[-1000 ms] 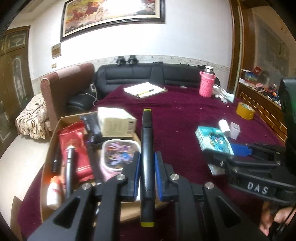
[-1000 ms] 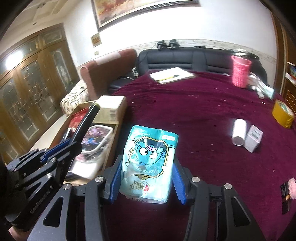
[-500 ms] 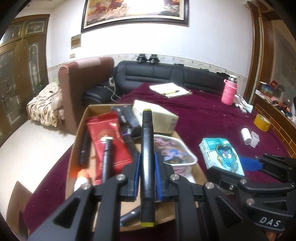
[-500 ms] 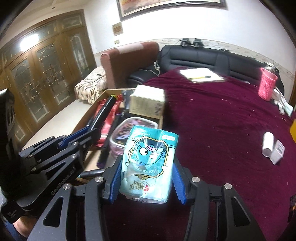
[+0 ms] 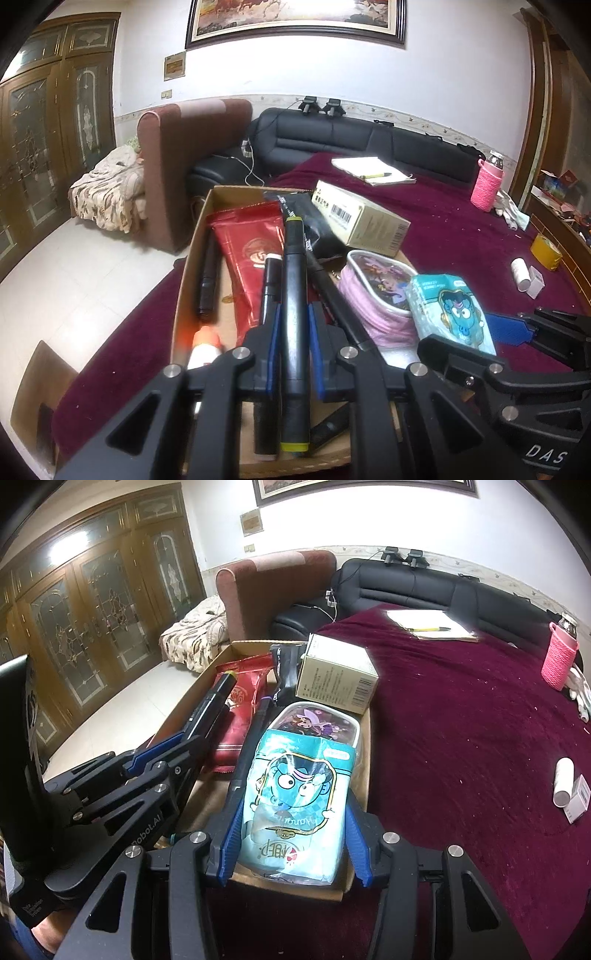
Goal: Organize objects
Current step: 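Lower both grippers into the tray and open them to release the items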
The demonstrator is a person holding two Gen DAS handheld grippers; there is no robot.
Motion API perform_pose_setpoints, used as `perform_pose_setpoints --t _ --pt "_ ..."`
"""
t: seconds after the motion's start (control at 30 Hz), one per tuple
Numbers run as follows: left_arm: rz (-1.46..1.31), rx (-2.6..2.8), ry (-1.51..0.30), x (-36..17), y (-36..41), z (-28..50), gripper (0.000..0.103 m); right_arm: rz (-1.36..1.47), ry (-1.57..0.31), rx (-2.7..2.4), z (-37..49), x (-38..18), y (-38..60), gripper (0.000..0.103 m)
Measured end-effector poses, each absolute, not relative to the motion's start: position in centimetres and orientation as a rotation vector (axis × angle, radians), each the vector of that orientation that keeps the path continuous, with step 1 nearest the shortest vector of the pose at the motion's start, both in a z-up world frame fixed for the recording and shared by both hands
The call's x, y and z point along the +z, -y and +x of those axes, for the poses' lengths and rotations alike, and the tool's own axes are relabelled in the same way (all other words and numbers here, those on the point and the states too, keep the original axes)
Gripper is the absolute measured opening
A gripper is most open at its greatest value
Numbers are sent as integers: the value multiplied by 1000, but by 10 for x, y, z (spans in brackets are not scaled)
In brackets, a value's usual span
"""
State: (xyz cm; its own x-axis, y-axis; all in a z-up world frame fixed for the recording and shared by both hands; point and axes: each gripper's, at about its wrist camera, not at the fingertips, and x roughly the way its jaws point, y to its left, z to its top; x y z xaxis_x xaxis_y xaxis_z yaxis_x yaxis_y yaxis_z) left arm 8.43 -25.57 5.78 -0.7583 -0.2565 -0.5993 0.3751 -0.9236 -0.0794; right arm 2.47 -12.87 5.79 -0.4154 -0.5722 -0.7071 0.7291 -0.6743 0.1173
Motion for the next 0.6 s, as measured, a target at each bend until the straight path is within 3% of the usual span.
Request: perform_pose_setpoints --t 0.6 --pt "892 -2632 -286 52 260 87 15 938 -305 -2106 0 66 176 55"
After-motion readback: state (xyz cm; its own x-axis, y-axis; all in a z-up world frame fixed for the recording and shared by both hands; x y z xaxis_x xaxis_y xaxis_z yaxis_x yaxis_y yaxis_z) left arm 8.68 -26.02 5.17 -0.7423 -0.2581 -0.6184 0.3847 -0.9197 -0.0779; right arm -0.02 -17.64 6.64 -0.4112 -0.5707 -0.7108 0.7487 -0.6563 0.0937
